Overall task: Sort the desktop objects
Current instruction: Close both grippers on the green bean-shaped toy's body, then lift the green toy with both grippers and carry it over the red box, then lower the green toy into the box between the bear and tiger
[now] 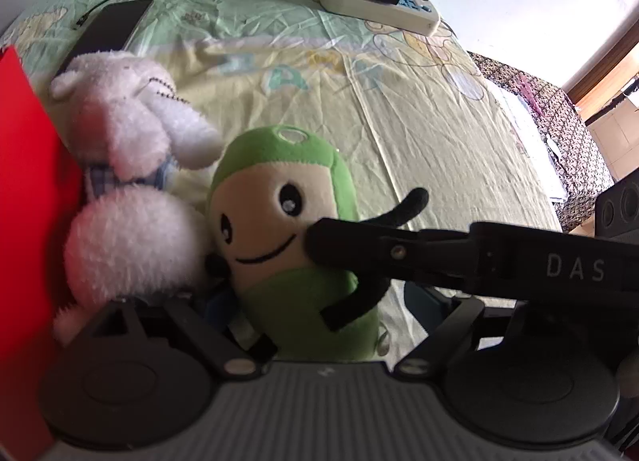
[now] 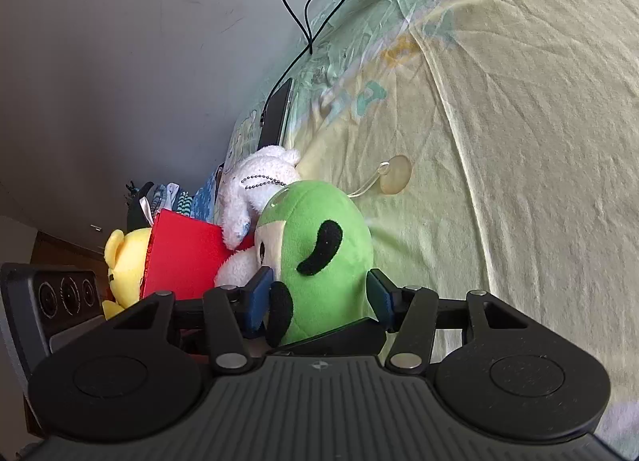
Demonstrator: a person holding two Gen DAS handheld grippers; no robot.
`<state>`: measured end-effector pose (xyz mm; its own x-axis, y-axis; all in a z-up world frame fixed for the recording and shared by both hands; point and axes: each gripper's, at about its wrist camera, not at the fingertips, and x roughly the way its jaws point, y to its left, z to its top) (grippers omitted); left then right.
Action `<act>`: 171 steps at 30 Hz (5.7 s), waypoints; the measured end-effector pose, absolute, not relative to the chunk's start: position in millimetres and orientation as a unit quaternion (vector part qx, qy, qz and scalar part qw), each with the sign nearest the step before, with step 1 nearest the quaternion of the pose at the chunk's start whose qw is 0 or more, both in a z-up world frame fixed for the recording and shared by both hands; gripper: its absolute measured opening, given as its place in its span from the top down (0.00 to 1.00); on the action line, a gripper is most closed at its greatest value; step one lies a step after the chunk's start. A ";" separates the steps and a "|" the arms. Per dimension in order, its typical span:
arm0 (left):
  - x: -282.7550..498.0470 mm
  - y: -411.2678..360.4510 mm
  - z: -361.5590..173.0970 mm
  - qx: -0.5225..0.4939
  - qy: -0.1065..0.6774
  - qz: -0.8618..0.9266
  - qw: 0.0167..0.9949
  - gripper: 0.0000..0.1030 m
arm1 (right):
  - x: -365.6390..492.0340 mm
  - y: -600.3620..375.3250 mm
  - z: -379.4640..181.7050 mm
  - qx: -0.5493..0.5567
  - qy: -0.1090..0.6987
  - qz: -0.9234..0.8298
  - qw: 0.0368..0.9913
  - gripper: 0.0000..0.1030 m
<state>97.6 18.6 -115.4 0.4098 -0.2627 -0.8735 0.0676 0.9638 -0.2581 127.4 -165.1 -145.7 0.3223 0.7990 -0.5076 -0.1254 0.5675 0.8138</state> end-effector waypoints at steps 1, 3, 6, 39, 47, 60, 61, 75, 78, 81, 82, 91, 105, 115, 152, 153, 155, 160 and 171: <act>97.8 18.4 -115.1 -0.091 0.534 -0.100 0.835 0.16 | 127.7 -166.3 -146.3 0.346 0.492 0.314 0.735 0.49; 96.2 18.8 -113.7 -0.093 0.533 -0.105 0.835 0.17 | 127.1 -169.6 -147.6 0.355 0.495 0.312 0.729 0.53; 91.6 16.3 -111.0 -0.094 0.530 -0.110 0.836 0.17 | 123.1 -175.1 -146.2 0.363 0.499 0.307 0.725 0.58; -28.6 -3.1 -59.1 -0.035 0.490 -0.139 0.860 0.18 | -1.9 -164.3 -76.3 0.253 0.443 0.349 0.786 0.60; -47.2 26.5 -39.9 -0.036 0.471 -0.182 0.862 0.18 | -28.2 -143.7 -57.8 0.260 0.418 0.328 0.806 0.60; -83.0 99.7 21.7 -0.045 0.395 -0.242 0.885 0.18 | -71.3 -94.7 -10.0 0.301 0.347 0.321 0.828 0.60; -85.1 104.7 25.0 -0.043 0.389 -0.245 0.887 0.18 | -74.1 -90.4 -7.1 0.302 0.343 0.321 0.830 0.60; -104.3 189.4 34.5 -0.034 0.363 -0.218 0.905 0.18 | -81.4 -8.7 -1.9 0.291 0.312 0.354 0.832 0.59; -107.8 207.0 33.8 -0.034 0.363 -0.202 0.909 0.18 | -76.0 9.4 -3.9 0.284 0.316 0.368 0.827 0.59; -108.6 221.1 32.6 -0.039 0.363 -0.186 0.912 0.18 | -70.1 24.0 -5.7 0.278 0.321 0.377 0.823 0.59; -108.4 224.8 32.3 -0.041 0.364 -0.182 0.912 0.18 | -68.9 28.4 -5.7 0.275 0.322 0.379 0.823 0.59; -100.8 247.8 26.9 -0.046 0.368 -0.169 0.913 0.18 | -59.3 51.3 -8.9 0.271 0.335 0.380 0.818 0.59; -41.7 251.2 -8.4 -0.037 0.398 -0.180 0.899 0.19 | -24.1 69.3 -23.7 0.235 0.331 0.328 0.853 0.59; -11.8 257.5 -37.6 -0.047 0.438 -0.181 0.879 0.18 | -6.1 85.1 -37.8 0.194 0.342 0.307 0.867 0.59; 9.2 248.3 -58.7 0.001 0.496 -0.153 0.855 0.16 | 10.9 94.0 -66.5 0.218 0.380 0.281 0.854 0.54; 9.0 247.9 -58.6 0.003 0.496 -0.152 0.855 0.16 | 11.1 94.0 -66.4 0.217 0.380 0.280 0.854 0.53; 9.6 247.2 -58.3 0.004 0.495 -0.151 0.855 0.16 | 11.0 93.8 -66.4 0.217 0.380 0.280 0.855 0.53; 9.2 246.4 -57.6 0.006 0.495 -0.152 0.855 0.15 | 11.1 93.7 -66.3 0.217 0.380 0.281 0.854 0.53; 7.0 244.2 -55.3 0.013 0.492 -0.151 0.857 0.12 | 10.3 90.7 -65.5 0.214 0.384 0.280 0.854 0.50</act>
